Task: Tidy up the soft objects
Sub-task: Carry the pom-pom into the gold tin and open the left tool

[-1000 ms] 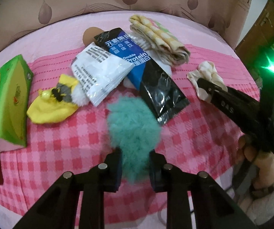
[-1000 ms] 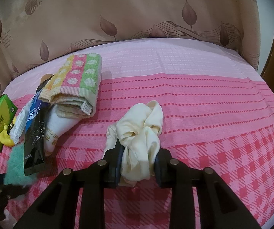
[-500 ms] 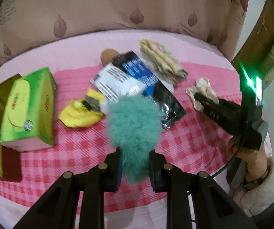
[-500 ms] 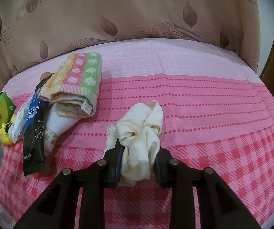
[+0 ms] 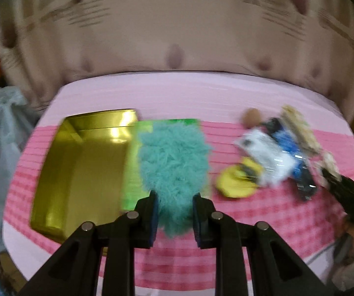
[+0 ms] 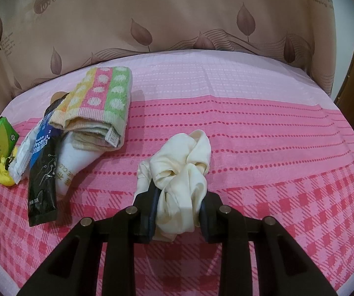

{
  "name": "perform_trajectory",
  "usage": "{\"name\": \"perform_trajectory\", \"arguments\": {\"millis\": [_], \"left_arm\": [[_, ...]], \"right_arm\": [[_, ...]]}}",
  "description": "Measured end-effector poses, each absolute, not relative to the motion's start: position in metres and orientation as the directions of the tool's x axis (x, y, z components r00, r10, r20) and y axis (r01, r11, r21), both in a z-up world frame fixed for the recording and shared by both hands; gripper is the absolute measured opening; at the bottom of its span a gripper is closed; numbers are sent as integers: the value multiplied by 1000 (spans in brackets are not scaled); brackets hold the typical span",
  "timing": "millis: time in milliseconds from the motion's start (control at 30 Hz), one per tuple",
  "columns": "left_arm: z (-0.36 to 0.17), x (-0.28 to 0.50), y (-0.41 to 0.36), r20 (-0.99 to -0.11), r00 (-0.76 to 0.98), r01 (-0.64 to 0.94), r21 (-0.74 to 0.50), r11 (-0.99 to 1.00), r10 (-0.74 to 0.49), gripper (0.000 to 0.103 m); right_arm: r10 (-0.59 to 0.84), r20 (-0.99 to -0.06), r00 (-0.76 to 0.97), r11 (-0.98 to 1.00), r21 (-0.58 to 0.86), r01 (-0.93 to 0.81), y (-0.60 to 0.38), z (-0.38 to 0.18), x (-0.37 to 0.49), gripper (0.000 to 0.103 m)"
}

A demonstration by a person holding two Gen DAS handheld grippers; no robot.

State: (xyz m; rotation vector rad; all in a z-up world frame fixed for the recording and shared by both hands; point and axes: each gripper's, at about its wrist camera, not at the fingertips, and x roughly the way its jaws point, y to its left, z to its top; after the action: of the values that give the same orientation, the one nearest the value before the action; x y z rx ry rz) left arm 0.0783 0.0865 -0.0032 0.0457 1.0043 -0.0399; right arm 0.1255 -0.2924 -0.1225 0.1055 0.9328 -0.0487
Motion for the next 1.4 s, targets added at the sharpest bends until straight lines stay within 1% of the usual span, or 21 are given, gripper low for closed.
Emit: {"name": "perform_trajectory", "arguments": {"millis": [200,300,433,667,867,933,1000,1067,1133,1400], "left_arm": [[-14,95,161,-858,502,-82,74,994,106,22],[-26,102,187,-870,469,-118,108,987,152,22],[-44,104,214,-886,432,-157,114,981,172,23],[-72,105,235,-911,373,-171,122,978,179,24],[-85,108,245,-920,348,-184,124,975,183,28],[-86,108,248,-920,343,-186,130,974,188,30],[-87,107,249,-921,342,-189,128,974,187,35],[-85,106,249,-921,340,-193,130,973,190,36],[-84,104,249,-922,340,-196,124,973,186,42],[-74,94,252,-916,367,-201,95,975,164,55]], "right_arm": [[-1,-804,595,994,63,87,-293,-122,125,28],[-4,-804,595,994,59,87,-293,-122,125,28],[-8,-803,595,995,54,86,-293,-122,124,28],[-9,-803,596,995,53,87,-294,-122,124,28],[-12,-803,596,995,50,87,-293,-122,123,28],[-12,-803,596,995,49,87,-293,-122,123,28],[-13,-803,596,995,48,87,-295,-122,123,28],[-14,-803,596,995,47,87,-293,-122,123,28],[-14,-803,596,995,47,87,-293,-122,123,28],[-26,-803,595,996,32,86,-298,-121,123,28]]}}
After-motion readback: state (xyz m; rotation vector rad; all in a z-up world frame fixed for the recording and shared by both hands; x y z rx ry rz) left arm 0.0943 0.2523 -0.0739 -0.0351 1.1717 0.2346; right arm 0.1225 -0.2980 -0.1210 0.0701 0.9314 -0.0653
